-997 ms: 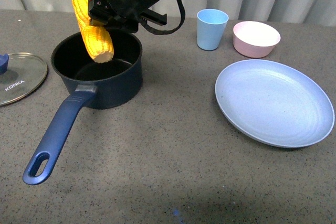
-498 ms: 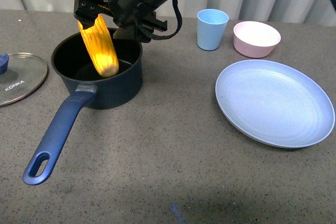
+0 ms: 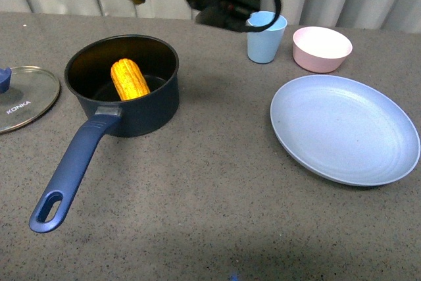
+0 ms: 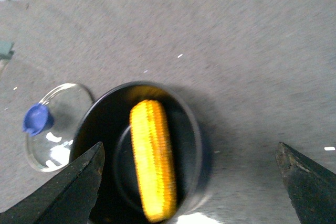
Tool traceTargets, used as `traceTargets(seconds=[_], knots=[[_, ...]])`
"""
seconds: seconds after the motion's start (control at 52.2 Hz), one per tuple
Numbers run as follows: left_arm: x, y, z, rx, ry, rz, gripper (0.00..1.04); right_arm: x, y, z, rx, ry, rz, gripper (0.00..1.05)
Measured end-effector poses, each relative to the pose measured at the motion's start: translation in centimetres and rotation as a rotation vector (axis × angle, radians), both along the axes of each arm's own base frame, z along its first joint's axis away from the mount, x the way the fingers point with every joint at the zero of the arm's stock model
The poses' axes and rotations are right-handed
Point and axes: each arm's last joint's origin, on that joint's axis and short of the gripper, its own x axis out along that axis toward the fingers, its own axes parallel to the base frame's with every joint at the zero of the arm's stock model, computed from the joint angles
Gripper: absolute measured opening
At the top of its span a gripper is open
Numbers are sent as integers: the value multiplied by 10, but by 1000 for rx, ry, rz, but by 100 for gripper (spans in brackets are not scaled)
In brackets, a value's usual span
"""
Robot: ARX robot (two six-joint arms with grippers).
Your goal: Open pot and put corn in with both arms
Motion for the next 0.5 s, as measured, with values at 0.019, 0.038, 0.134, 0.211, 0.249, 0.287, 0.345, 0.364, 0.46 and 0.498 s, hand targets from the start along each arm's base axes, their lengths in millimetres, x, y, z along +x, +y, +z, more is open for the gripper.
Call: traceTargets(seconds=[0.019,0.038,0.134,0.211,0.249,0.287,0.345,0.364,0.46,0.498], knots=[[0,0,0,0,0,0,98,-7,-10,5,-30,-43,-41,95],[0,0,0,0,0,0,98,-12,-16,7,-45,-64,-66,95],[0,0,0,0,0,0,98,-38,-46,14,-121,-158,-173,95],[0,0,0,0,0,0,98,-61,-65,14,-172,-197,-237,95],[0,0,0,0,0,0,98,-83,-79,12,-192,-197,-270,95],[0,0,0,0,0,0,98,-103,-92,10,-209,-191,-297,95],[0,0,0,0,0,0,98,-130,-110,9,-228,-190,-338,95],[0,0,0,0,0,0,98,-137,-115,9,-235,-189,-352,95],[0,0,0,0,0,0,98,-171,-138,11,-270,-217,-438,95],[0,0,0,0,0,0,98,-190,-150,12,-286,-228,-480,95]])
